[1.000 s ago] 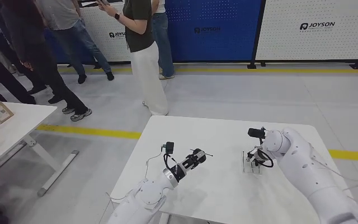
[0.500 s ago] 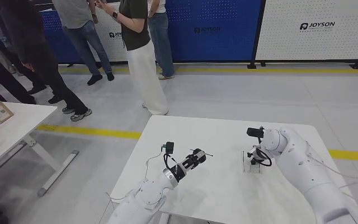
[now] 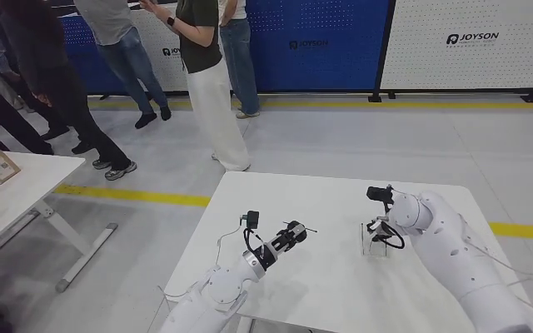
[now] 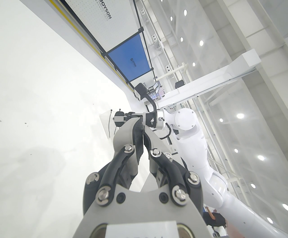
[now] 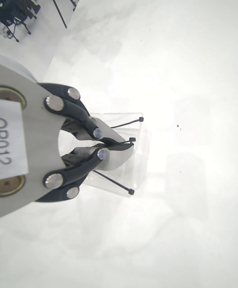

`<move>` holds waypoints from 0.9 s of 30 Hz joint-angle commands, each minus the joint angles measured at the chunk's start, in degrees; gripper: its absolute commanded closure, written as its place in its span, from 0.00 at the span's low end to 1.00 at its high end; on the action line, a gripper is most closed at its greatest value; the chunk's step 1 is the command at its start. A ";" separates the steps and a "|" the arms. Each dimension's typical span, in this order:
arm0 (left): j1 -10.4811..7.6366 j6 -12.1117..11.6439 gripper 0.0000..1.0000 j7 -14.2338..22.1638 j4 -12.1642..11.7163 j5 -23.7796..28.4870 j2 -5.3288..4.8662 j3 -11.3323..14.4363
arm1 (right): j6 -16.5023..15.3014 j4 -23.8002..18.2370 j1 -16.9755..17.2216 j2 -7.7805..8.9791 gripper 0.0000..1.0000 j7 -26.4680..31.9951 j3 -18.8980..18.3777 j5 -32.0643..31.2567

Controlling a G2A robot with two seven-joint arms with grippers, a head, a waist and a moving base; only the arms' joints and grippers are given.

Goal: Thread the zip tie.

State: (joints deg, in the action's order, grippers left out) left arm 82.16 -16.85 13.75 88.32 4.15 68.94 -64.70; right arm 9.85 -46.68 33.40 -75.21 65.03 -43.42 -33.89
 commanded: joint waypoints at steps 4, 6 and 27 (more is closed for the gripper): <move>0.00 0.00 1.00 0.00 0.00 0.00 0.00 0.00 | 0.75 -6.67 3.85 2.60 1.00 0.53 -4.47 -1.66; 0.00 0.00 1.00 0.00 0.00 0.00 0.00 0.00 | 1.69 -10.44 6.17 3.72 1.00 -0.04 -6.92 -1.95; 0.00 0.00 1.00 0.00 0.00 0.00 0.00 0.00 | -1.38 -24.24 19.14 7.27 1.00 -18.72 -18.80 -2.54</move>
State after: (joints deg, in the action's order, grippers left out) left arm 82.16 -16.85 13.75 88.32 4.15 68.94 -64.70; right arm 8.89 -69.22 50.93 -68.30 47.35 -60.89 -36.23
